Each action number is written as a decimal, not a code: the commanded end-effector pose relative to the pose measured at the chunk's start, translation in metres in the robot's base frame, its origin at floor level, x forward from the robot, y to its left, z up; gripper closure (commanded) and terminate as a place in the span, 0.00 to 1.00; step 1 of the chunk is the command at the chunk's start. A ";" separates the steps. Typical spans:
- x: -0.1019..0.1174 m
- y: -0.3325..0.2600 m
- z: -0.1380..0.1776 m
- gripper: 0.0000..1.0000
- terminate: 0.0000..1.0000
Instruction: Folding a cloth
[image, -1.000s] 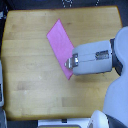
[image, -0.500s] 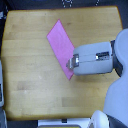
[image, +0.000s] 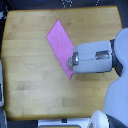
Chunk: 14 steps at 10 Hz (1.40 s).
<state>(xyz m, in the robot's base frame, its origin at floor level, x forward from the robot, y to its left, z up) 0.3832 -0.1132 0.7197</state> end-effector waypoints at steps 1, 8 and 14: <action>0.003 -0.005 0.011 1.00 0.00; 0.015 -0.010 0.031 1.00 0.00; 0.033 -0.003 0.046 1.00 0.00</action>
<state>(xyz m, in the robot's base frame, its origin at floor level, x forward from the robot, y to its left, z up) 0.4036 -0.1202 0.7526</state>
